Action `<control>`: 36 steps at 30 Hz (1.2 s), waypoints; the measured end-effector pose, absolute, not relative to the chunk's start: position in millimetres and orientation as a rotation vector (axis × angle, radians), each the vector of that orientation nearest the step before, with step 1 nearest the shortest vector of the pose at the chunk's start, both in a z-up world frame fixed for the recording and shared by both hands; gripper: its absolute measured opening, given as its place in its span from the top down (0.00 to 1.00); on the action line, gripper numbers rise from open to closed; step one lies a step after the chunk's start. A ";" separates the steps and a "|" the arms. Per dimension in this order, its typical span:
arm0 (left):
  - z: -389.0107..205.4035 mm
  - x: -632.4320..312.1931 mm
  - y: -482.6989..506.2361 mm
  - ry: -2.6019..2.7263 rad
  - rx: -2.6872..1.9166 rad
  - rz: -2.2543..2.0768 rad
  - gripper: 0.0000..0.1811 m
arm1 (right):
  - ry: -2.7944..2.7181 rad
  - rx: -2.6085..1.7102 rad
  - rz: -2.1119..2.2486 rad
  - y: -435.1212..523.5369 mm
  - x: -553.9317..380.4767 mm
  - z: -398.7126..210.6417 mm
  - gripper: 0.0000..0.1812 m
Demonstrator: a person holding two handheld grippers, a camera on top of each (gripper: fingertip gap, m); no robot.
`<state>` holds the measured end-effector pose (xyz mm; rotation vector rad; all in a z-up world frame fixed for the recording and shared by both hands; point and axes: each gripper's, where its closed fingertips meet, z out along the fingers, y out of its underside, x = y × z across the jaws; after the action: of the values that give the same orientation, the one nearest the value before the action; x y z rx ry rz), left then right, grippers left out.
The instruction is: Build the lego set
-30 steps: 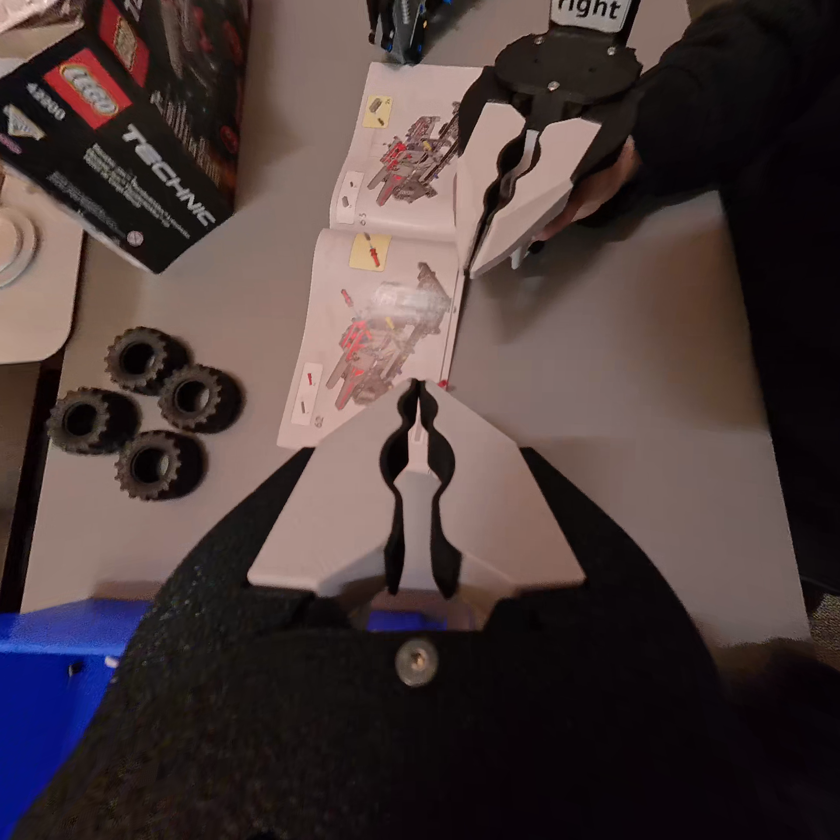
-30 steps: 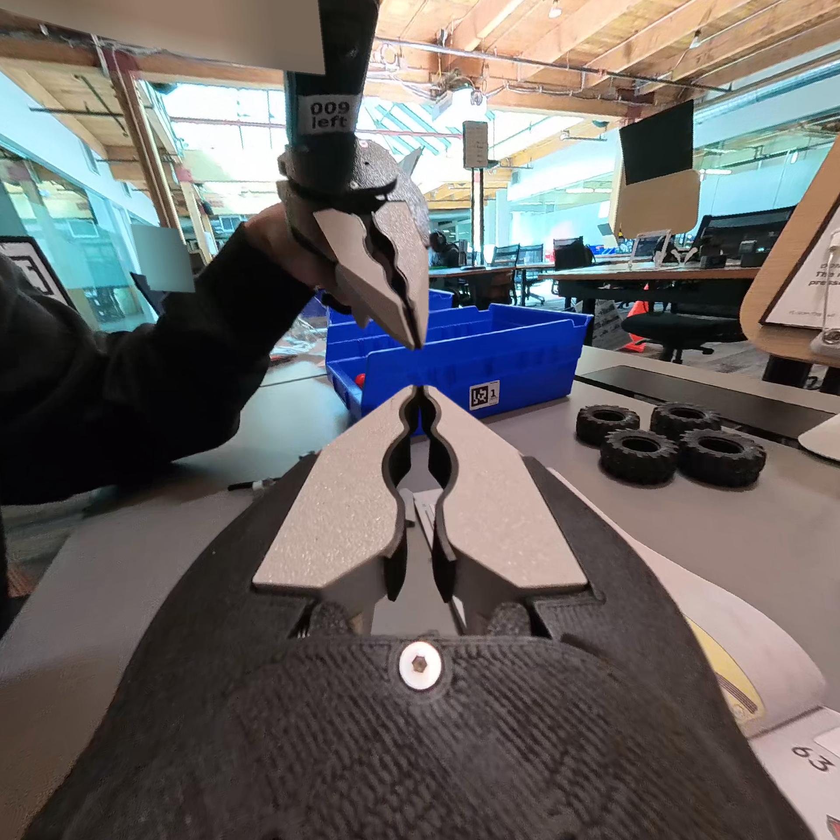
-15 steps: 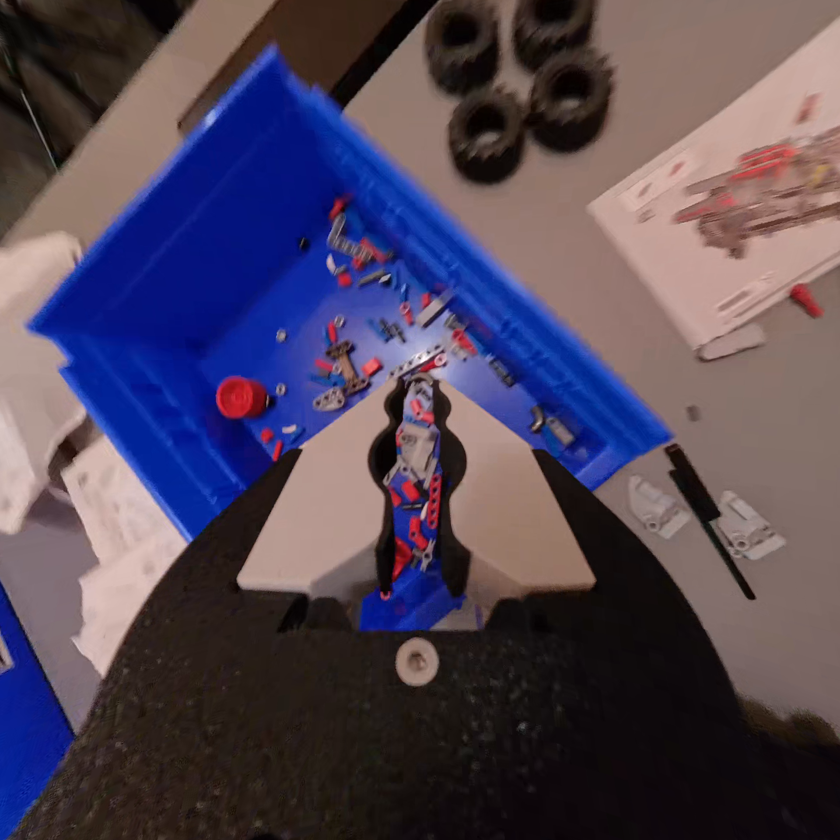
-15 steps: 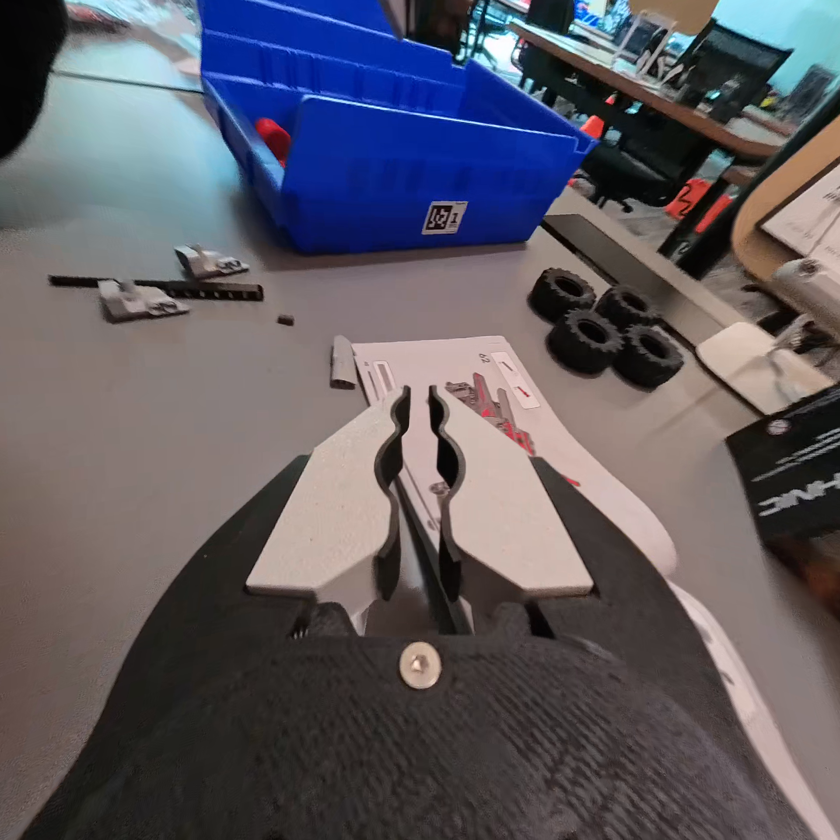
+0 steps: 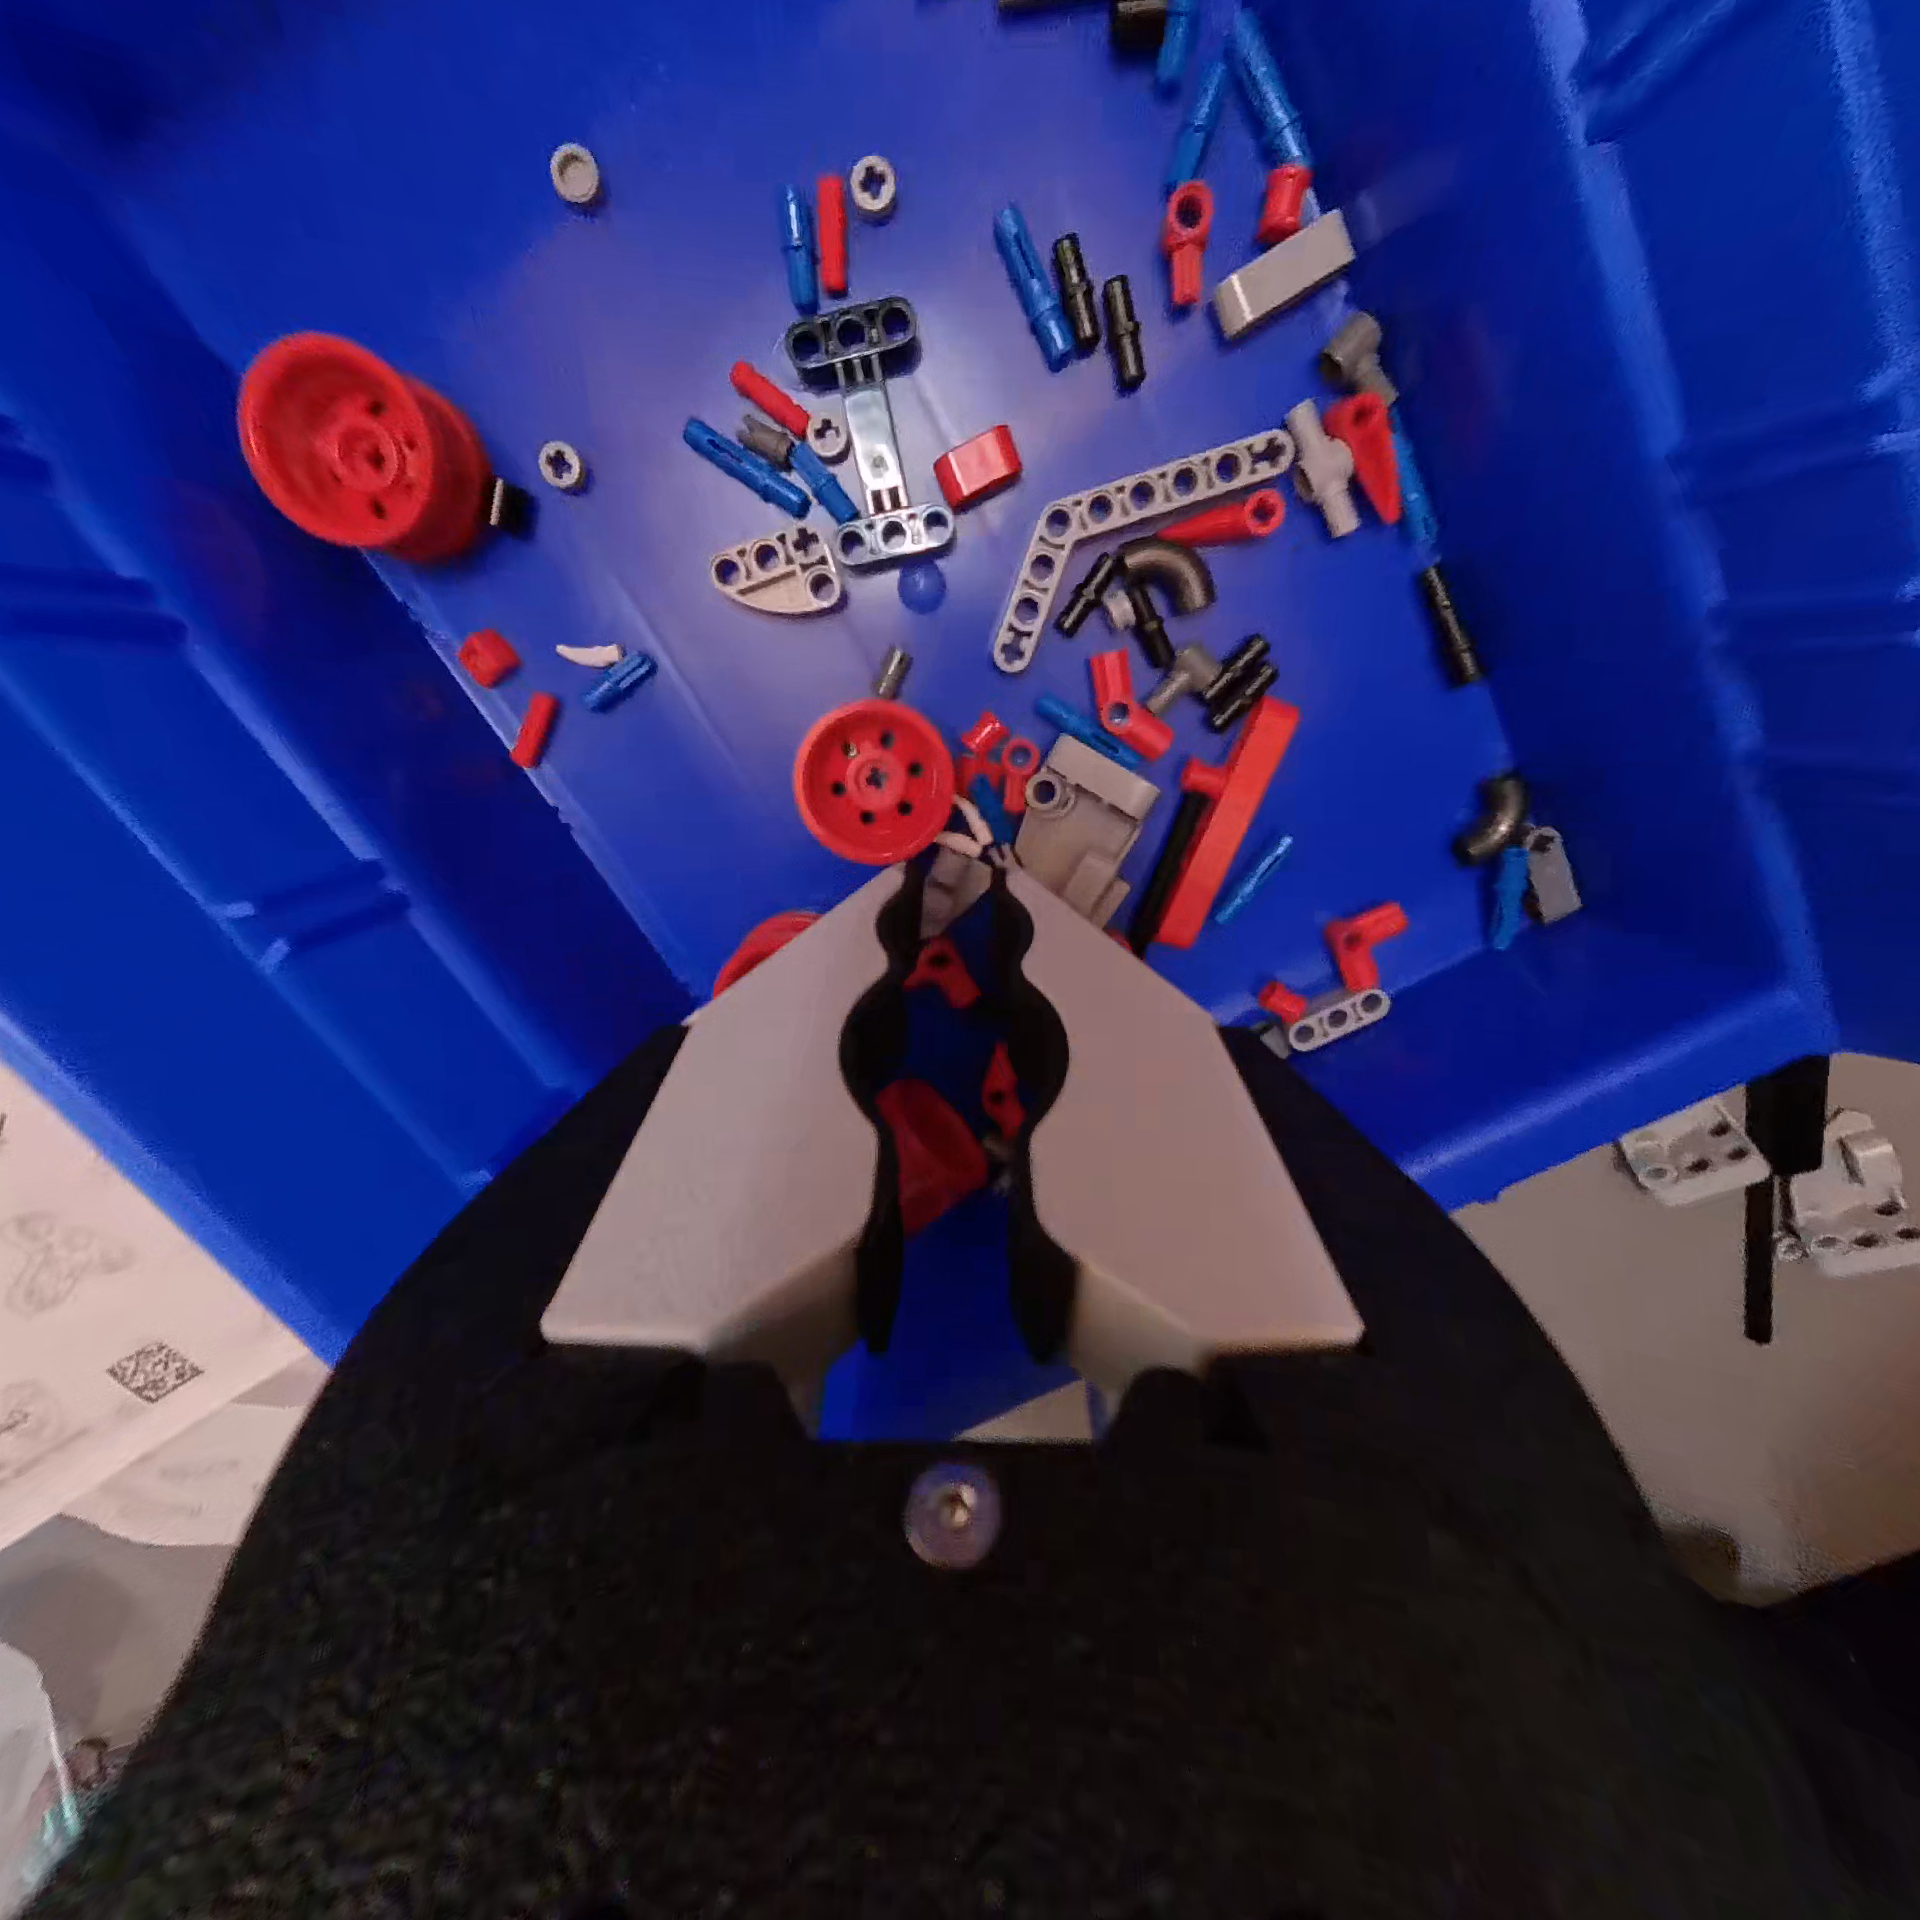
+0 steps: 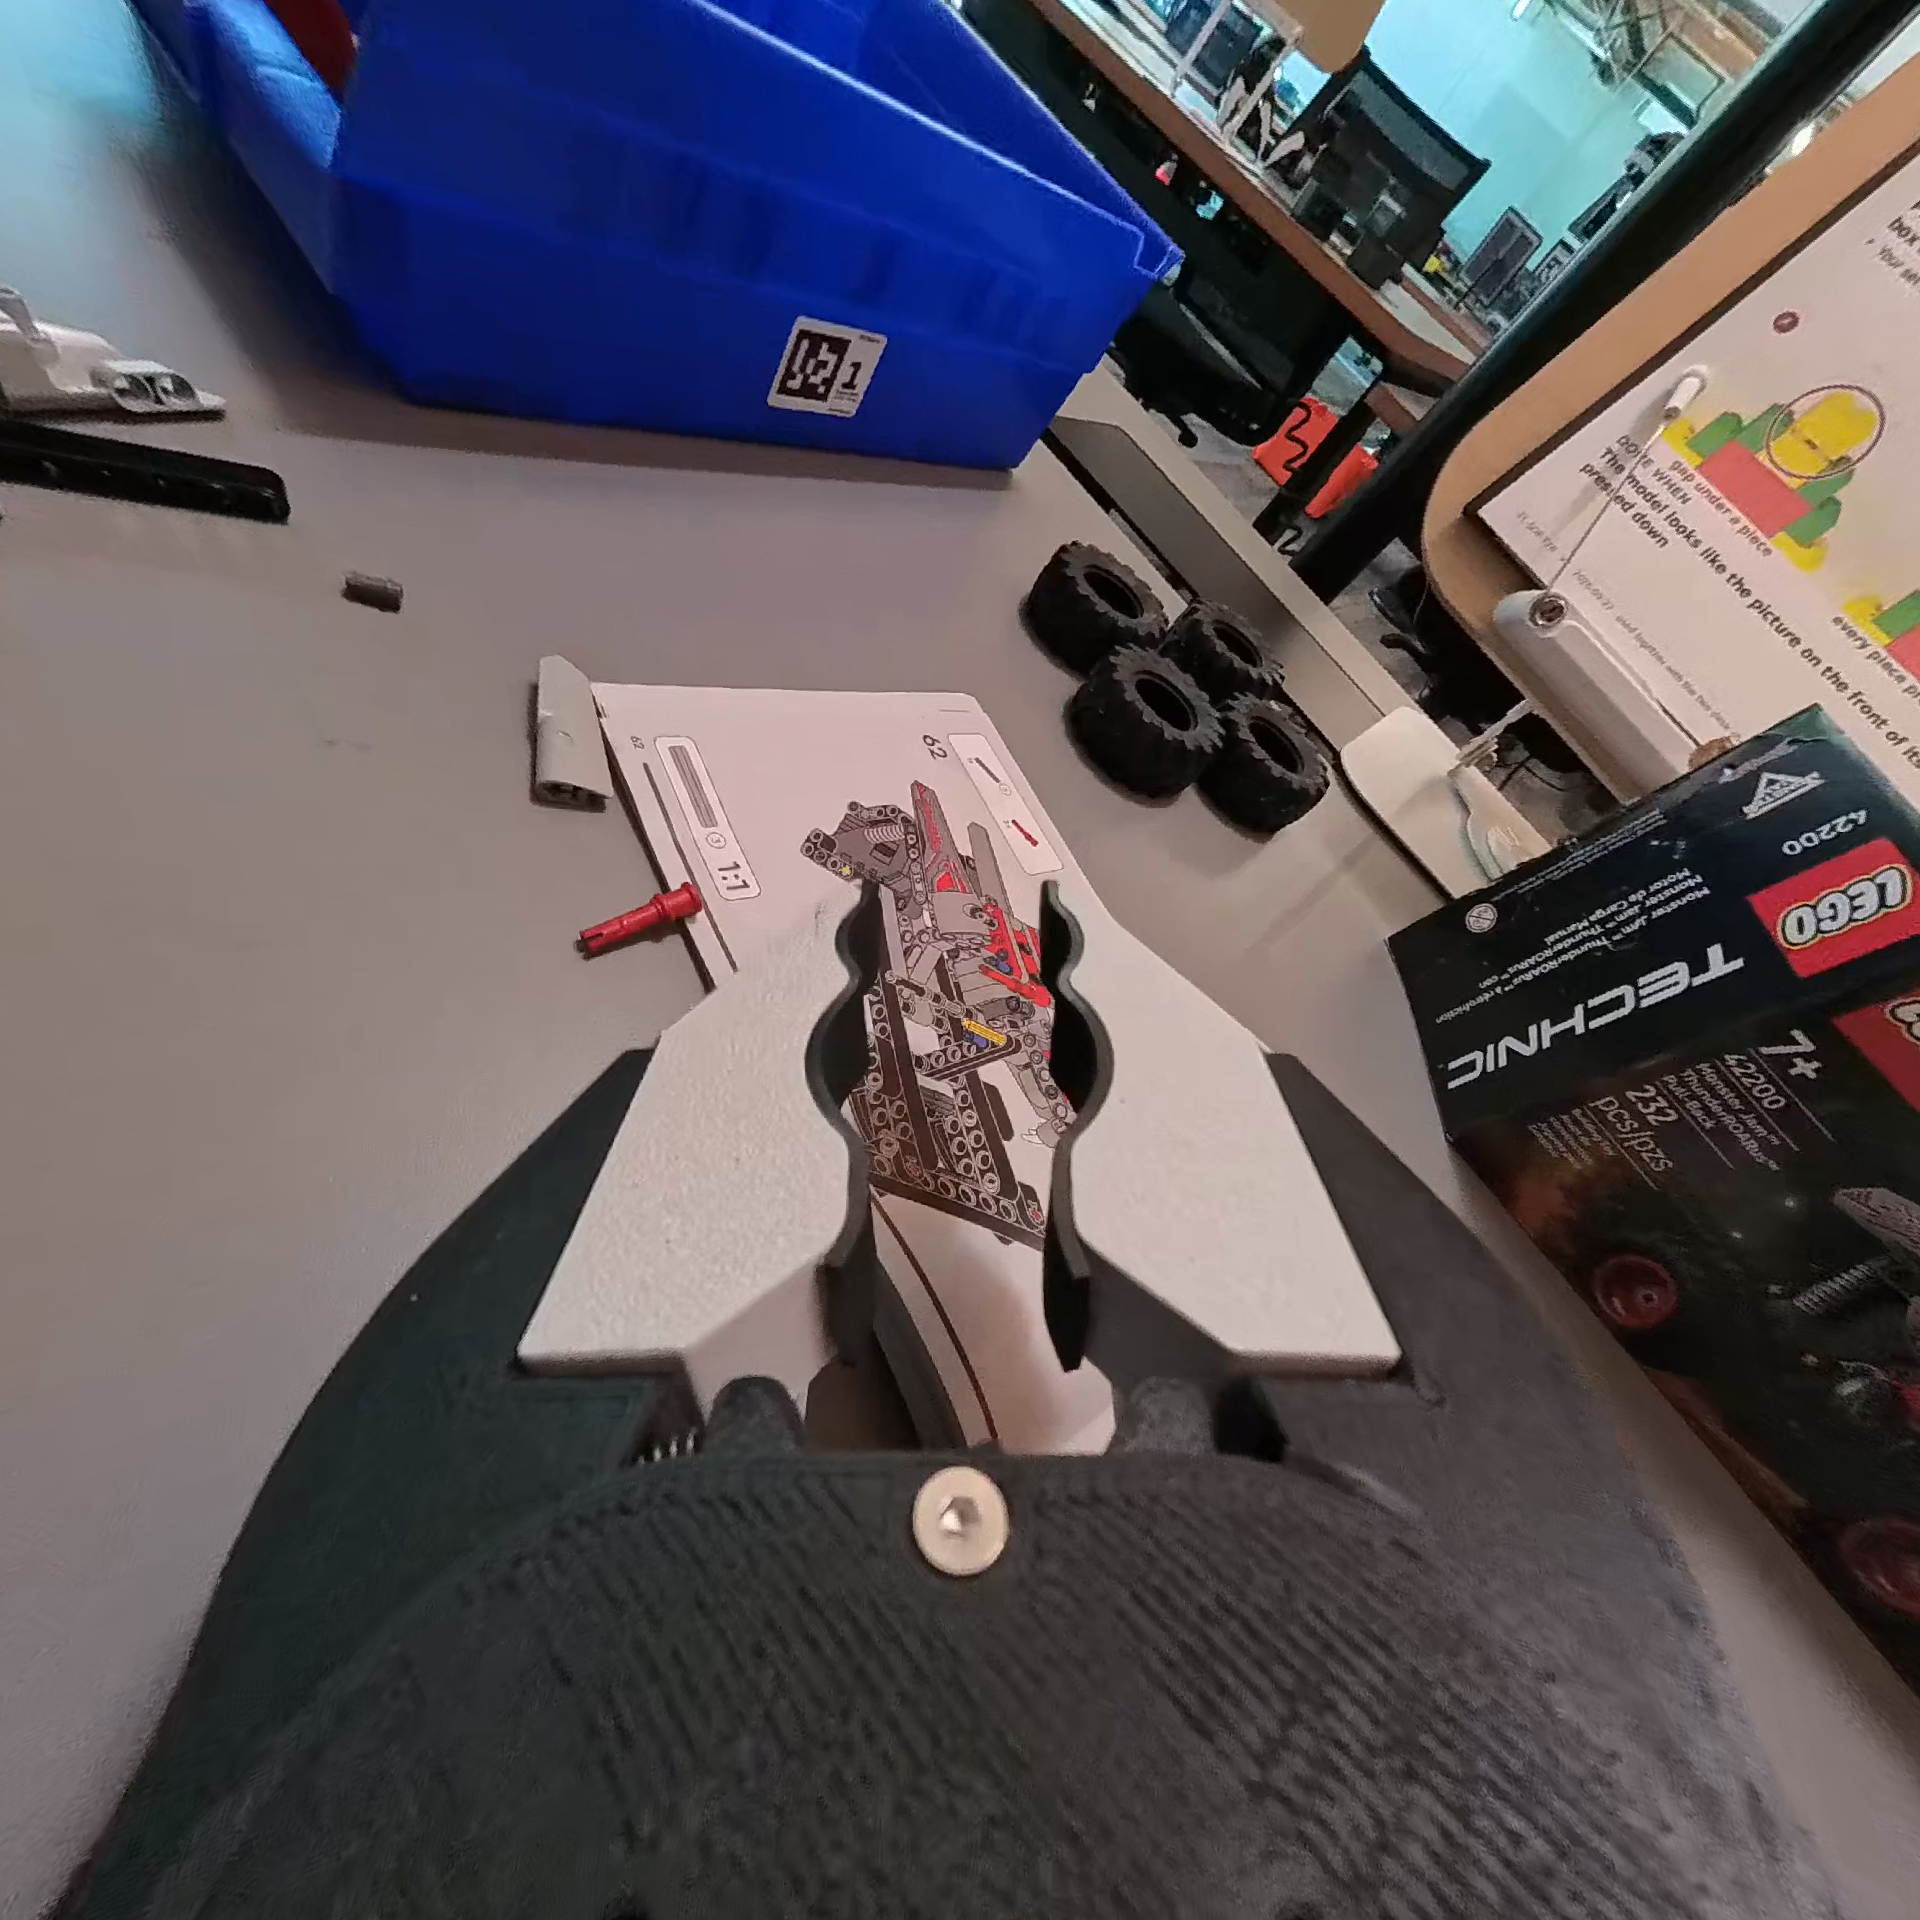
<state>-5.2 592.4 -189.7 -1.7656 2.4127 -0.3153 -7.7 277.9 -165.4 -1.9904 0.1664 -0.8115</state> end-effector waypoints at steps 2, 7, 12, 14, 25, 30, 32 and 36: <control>-191.5 -2.0 593.1 2.401 -1.777 -0.318 0.94 | 0.161 -2.012 -0.809 278.9 -7.6 -168.6 0.83; -177.9 32.3 554.3 2.377 -1.656 -0.673 0.93 | 0.184 -2.014 -0.810 277.3 -5.0 -168.7 0.83; -172.7 60.9 533.7 2.308 -1.565 -0.820 0.92 | 0.194 -2.010 -0.824 276.5 -3.1 -167.9 0.83; -177.1 66.5 535.4 2.294 -1.547 -0.807 0.91 | 0.192 -2.018 -0.836 276.6 -2.6 -169.1 0.83; -174.2 70.9 597.2 1.985 -1.795 -0.791 0.86 | 0.192 -2.043 -0.883 273.1 2.7 -172.7 0.82; -160.7 29.3 612.3 2.091 -1.783 -0.460 0.86 | 0.185 -2.044 -0.894 273.4 2.4 -172.7 0.82; -157.2 4.8 620.2 2.133 -1.794 -0.286 0.87 | 0.184 -2.042 -0.898 272.9 2.6 -172.6 0.82; -165.0 -49.4 619.0 2.334 -1.829 -0.012 0.92 | 0.179 -2.047 -0.939 268.5 5.0 -173.3 0.82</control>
<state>-49.4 619.0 -165.0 -1.8291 2.3341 -0.0122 5.0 268.5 -173.3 -2.0471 0.1787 -0.9392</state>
